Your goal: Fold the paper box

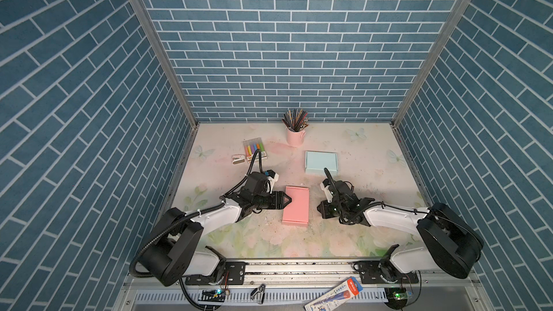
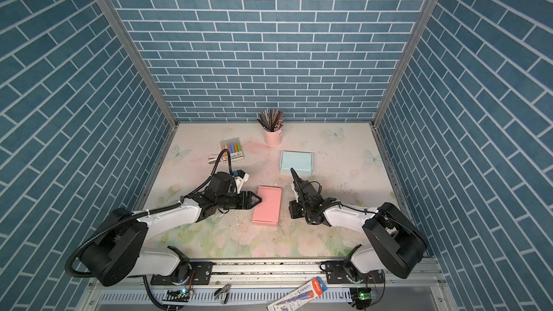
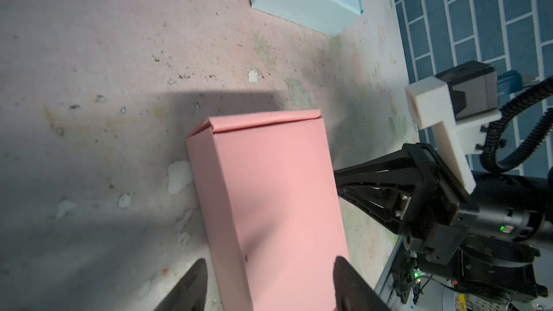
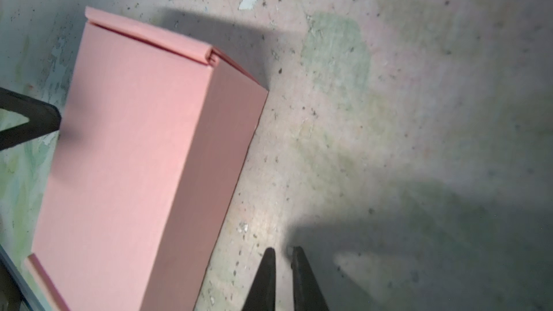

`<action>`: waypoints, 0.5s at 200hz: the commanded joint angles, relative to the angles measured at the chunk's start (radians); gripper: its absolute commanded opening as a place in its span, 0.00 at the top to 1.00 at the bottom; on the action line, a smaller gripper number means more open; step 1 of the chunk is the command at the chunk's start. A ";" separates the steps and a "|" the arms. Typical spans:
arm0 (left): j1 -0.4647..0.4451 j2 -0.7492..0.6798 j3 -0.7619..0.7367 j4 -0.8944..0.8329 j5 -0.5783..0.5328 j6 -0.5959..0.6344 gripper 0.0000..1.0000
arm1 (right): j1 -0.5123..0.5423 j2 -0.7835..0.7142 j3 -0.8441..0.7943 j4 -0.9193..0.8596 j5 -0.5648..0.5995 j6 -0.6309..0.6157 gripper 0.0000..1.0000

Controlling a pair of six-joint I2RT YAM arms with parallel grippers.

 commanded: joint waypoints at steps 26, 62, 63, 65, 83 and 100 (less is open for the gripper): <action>-0.050 -0.085 -0.067 -0.037 -0.020 -0.043 0.33 | 0.100 -0.020 -0.025 -0.040 0.048 0.079 0.86; -0.102 -0.089 -0.086 -0.010 -0.036 -0.080 0.34 | 0.164 -0.034 -0.046 -0.036 0.075 0.121 0.86; -0.104 -0.089 -0.085 -0.009 -0.035 -0.080 0.34 | 0.164 -0.033 -0.047 -0.036 0.075 0.122 0.86; -0.107 -0.088 -0.085 -0.008 -0.036 -0.083 0.34 | 0.168 -0.034 -0.048 -0.037 0.077 0.123 0.86; -0.128 -0.083 -0.088 0.002 -0.042 -0.095 0.34 | 0.183 -0.033 -0.048 -0.040 0.079 0.130 0.87; -0.143 -0.083 -0.093 0.011 -0.047 -0.107 0.34 | 0.196 -0.029 -0.046 -0.042 0.085 0.135 0.87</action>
